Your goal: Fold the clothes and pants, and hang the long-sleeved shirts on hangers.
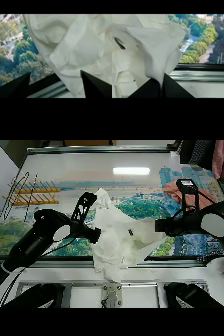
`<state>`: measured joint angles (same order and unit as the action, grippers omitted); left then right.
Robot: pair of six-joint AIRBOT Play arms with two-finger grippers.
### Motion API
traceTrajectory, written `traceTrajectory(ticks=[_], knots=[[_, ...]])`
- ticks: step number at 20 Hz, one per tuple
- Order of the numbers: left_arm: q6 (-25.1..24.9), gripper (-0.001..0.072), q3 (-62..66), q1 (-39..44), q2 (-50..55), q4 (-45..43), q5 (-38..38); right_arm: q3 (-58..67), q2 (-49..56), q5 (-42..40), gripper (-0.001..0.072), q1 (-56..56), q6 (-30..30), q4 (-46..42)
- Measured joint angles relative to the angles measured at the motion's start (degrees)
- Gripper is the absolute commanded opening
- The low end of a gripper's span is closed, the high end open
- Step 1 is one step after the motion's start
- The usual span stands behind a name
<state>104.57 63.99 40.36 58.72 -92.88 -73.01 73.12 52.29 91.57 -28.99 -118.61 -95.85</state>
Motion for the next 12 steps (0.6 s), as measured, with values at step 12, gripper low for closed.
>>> traceTrajectory(ticks=[12], knots=[[-11.37, 0.0682, 4.15, -38.10, 2.56, -0.57, 11.82, -0.20, 0.00, -0.24, 0.0019, -0.07, -0.35, 0.04]])
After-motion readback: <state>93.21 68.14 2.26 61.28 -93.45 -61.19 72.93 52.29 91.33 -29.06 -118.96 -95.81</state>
